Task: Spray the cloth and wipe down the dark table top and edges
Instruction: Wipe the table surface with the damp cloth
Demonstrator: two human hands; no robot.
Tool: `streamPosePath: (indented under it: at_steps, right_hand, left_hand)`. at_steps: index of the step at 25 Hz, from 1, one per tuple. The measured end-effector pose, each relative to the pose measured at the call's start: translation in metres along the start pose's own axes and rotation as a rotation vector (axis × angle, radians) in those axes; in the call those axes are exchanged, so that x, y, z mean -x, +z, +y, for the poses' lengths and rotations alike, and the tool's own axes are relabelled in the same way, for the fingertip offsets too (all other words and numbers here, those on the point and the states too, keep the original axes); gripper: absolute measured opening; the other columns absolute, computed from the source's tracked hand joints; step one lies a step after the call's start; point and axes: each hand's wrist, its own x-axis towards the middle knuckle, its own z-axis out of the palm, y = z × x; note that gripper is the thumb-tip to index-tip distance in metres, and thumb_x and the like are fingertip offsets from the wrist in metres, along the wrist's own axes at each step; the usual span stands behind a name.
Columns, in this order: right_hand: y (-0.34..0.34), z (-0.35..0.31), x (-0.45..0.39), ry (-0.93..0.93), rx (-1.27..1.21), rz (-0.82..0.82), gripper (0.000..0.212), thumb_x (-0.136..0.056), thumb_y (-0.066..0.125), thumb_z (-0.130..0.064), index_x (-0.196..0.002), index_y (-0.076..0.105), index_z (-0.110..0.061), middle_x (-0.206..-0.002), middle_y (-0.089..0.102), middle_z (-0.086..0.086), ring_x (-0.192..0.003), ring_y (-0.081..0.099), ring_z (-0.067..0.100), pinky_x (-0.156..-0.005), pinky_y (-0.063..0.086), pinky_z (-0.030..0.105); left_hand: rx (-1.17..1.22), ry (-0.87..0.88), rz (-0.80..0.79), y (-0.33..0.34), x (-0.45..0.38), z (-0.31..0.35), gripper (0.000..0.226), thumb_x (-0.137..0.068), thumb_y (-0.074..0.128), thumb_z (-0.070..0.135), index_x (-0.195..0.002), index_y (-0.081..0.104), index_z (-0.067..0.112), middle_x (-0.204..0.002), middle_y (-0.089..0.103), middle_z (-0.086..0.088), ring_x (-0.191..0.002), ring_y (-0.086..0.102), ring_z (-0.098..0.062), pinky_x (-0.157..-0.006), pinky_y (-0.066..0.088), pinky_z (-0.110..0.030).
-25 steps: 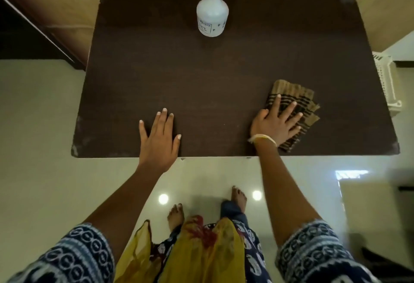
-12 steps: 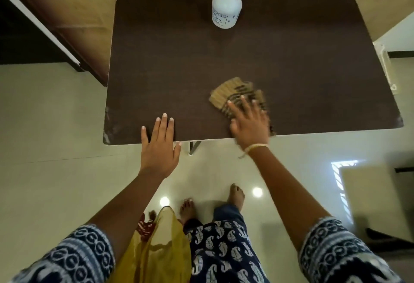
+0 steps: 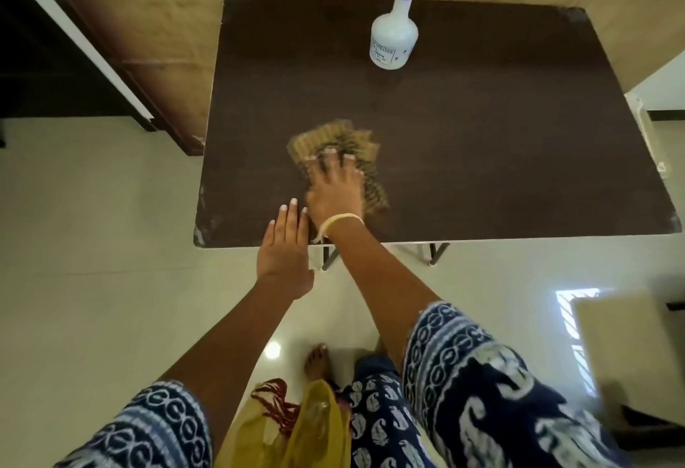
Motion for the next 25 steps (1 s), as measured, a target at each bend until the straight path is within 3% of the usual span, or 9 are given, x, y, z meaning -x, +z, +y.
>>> streamPosePath:
  at_steps: [2, 4, 6, 8, 11, 14, 16, 21, 25]
  right_hand:
    - [-0.004, -0.025, -0.018, -0.448, 0.164, -0.165, 0.059, -0.099, 0.037, -0.033, -0.153, 0.014, -0.039, -0.164, 0.003, 0.000, -0.150, 0.001, 0.034, -0.120, 0.012, 0.051]
    - [-0.006, -0.014, -0.048, -0.603, 0.264, -0.214, 0.059, -0.099, 0.036, -0.033, -0.152, 0.014, -0.042, -0.164, 0.008, -0.002, -0.150, 0.007, 0.031, -0.120, 0.015, 0.048]
    - [-0.013, 0.015, -0.080, -0.472, 0.254, -0.099, 0.059, -0.094, 0.036, -0.033, -0.151, 0.022, -0.042, -0.162, 0.018, -0.002, -0.148, 0.016, 0.032, -0.119, 0.015, 0.051]
    - [-0.032, 0.059, -0.111, -0.182, 0.137, -0.004, 0.057, -0.094, 0.035, -0.032, -0.150, 0.026, -0.041, -0.161, 0.019, -0.003, -0.147, 0.018, 0.032, -0.120, 0.010, 0.052]
    - [-0.068, 0.122, -0.128, 0.217, -0.013, -0.103, 0.060, -0.097, 0.032, -0.032, -0.152, 0.012, -0.043, -0.164, 0.001, -0.005, -0.150, 0.003, 0.031, -0.119, 0.010, 0.053]
    - [-0.071, 0.130, -0.136, 0.352, -0.076, -0.157, 0.060, -0.100, 0.032, -0.035, -0.153, 0.007, -0.042, -0.164, -0.007, -0.002, -0.150, -0.005, 0.035, -0.119, 0.009, 0.055]
    - [-0.060, 0.101, -0.133, 0.252, -0.035, -0.114, 0.062, -0.099, 0.035, -0.035, -0.154, 0.008, -0.039, -0.164, -0.006, 0.002, -0.149, -0.005, 0.038, -0.118, 0.007, 0.058]
    - [-0.015, 0.029, -0.055, -0.346, 0.132, -0.100, 0.061, -0.096, 0.044, -0.029, -0.151, 0.021, -0.040, -0.164, 0.008, 0.000, -0.150, 0.004, 0.034, -0.115, 0.014, 0.059]
    - [0.001, 0.049, 0.039, -0.442, -0.125, -0.100, 0.054, -0.088, 0.055, -0.014, -0.140, 0.051, -0.028, -0.155, 0.036, 0.004, -0.144, 0.028, 0.029, -0.117, 0.026, 0.047]
  left_hand:
    - [-0.027, 0.021, -0.024, -0.001, 0.000, 0.000, 0.100, -0.091, 0.051, 0.051, -0.153, -0.013, 0.003, -0.162, -0.013, -0.018, -0.150, -0.012, -0.033, -0.124, 0.002, -0.043]
    - [0.016, 0.025, 0.003, 0.002, 0.002, -0.003, 0.104, -0.090, 0.055, 0.048, -0.152, -0.017, 0.006, -0.162, -0.014, -0.017, -0.151, -0.011, -0.033, -0.124, 0.003, -0.042]
    - [0.030, 0.025, 0.059, 0.008, 0.004, -0.006, 0.105, -0.090, 0.058, 0.043, -0.151, -0.020, 0.008, -0.161, -0.018, -0.017, -0.150, -0.012, -0.033, -0.123, 0.004, -0.042]
    - [0.007, 0.023, 0.054, 0.011, 0.001, -0.007, 0.106, -0.089, 0.058, 0.039, -0.150, -0.023, 0.010, -0.161, -0.021, -0.017, -0.150, -0.015, -0.034, -0.123, 0.003, -0.043]
    - [-0.010, -0.009, -0.004, 0.010, -0.001, -0.004, 0.112, -0.086, 0.061, 0.040, -0.149, -0.027, 0.012, -0.159, -0.025, -0.017, -0.148, -0.020, -0.036, -0.122, 0.000, -0.045]
    - [-0.006, -0.012, -0.023, 0.011, -0.001, -0.002, 0.116, -0.084, 0.063, 0.041, -0.148, -0.030, 0.013, -0.159, -0.026, -0.018, -0.148, -0.020, -0.037, -0.121, -0.002, -0.047]
    - [0.003, -0.015, -0.025, 0.010, -0.001, -0.002, 0.117, -0.083, 0.065, 0.040, -0.148, -0.029, 0.014, -0.159, -0.026, -0.018, -0.148, -0.020, -0.037, -0.120, -0.002, -0.047]
    - [0.085, 0.050, -0.007, 0.005, -0.001, -0.008, 0.114, -0.078, 0.066, 0.032, -0.153, -0.018, 0.014, -0.162, -0.017, -0.017, -0.150, -0.013, -0.034, -0.121, 0.002, -0.046]
    - [0.602, -0.037, 0.173, -0.005, 0.026, -0.014, 0.074, -0.079, 0.066, 0.013, -0.147, 0.038, 0.012, -0.156, 0.033, -0.009, -0.141, 0.035, -0.027, -0.113, 0.033, -0.037]
